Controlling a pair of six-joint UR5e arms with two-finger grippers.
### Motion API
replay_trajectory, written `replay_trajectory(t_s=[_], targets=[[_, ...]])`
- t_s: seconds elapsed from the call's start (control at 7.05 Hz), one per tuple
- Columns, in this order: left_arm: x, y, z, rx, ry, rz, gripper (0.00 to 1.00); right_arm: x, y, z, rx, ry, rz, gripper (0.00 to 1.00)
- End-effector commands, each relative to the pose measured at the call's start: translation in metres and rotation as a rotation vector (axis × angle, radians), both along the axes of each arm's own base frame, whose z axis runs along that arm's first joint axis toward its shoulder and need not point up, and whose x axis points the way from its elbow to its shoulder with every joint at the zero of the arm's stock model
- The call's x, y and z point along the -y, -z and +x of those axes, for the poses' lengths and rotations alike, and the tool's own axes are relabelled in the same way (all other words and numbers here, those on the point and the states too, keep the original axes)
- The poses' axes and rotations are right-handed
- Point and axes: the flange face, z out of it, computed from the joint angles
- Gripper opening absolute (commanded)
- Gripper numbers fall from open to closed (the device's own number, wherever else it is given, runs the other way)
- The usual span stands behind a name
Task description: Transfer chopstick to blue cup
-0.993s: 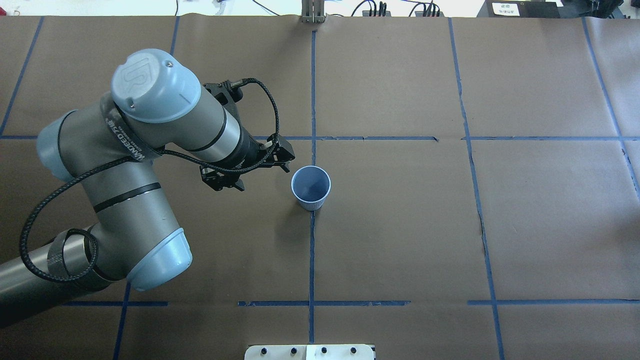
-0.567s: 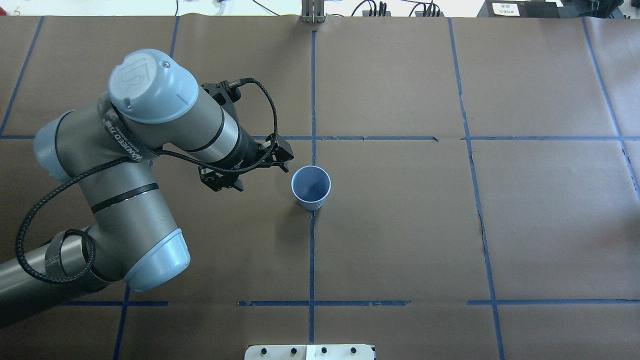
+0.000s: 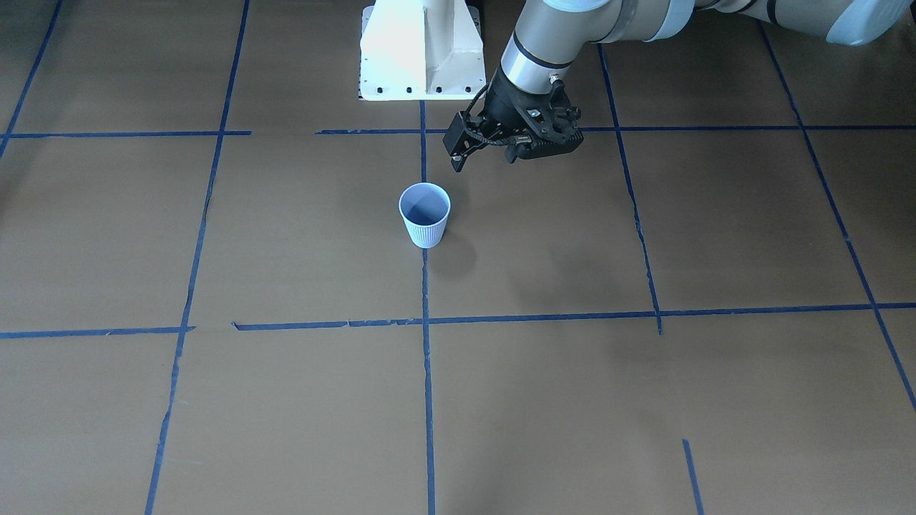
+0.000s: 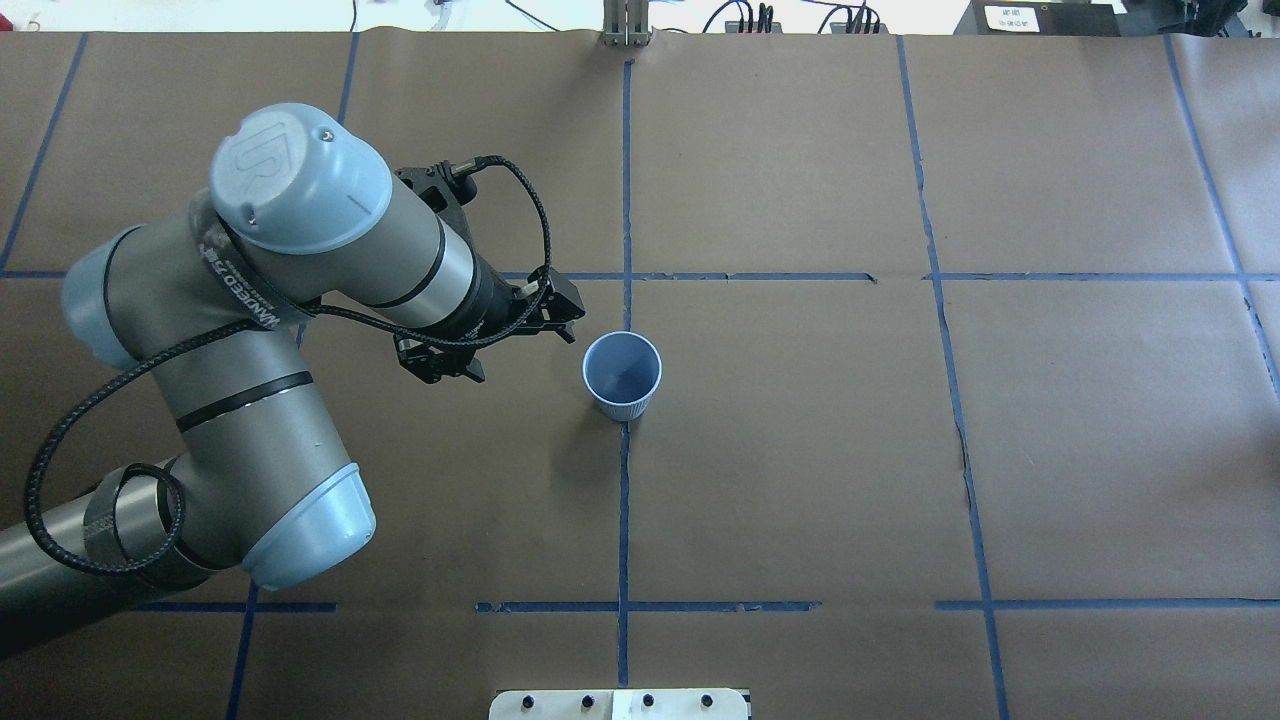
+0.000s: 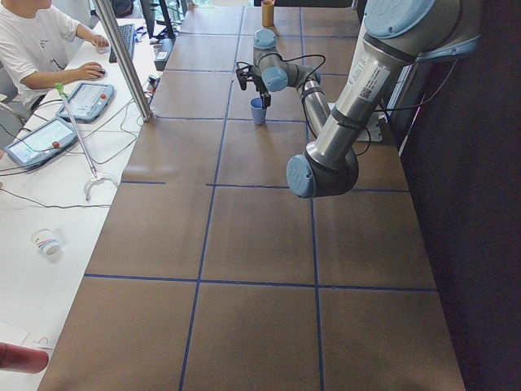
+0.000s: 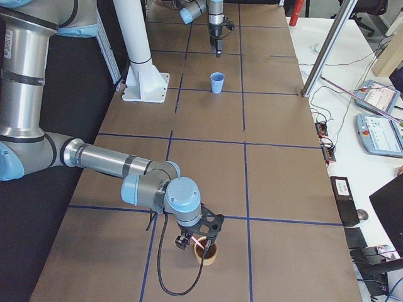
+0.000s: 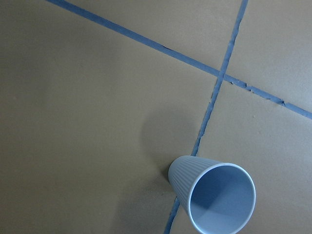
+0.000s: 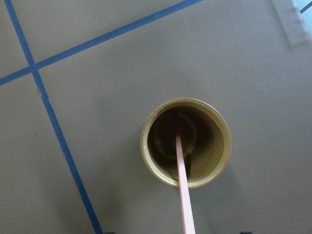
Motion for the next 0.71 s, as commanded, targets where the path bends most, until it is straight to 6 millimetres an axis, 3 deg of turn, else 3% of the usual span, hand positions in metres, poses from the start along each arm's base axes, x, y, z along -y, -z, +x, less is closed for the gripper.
replay_trajectory(t_s=[0.0, 0.14, 0.28, 0.43, 0.57], targets=[[0.0001, -0.0050, 0.0005, 0.011, 0.009, 0.001, 1.00, -0.0013, -0.0029, -0.0009, 0.003, -0.008, -0.014, 0.70], [0.0002, -0.0061, 0.0010, 0.014, 0.014, 0.003, 1.00, 0.0023, 0.0003, -0.0005, 0.005, -0.018, -0.016, 0.57], [-0.0011, -0.0115, 0.0022, 0.021, 0.011, 0.001, 1.00, 0.0045, 0.0036, -0.0002, 0.005, -0.018, -0.010, 0.29], [-0.0013, -0.0127, 0.0032, 0.027, 0.018, 0.006, 1.00, 0.0058, 0.0056, 0.0001, 0.004, -0.018, -0.005, 0.09], [-0.0019, -0.0128, 0.0038, 0.027, 0.018, 0.006, 1.00, 0.0056, 0.0049, 0.0000, 0.004, -0.018, -0.007, 0.04]])
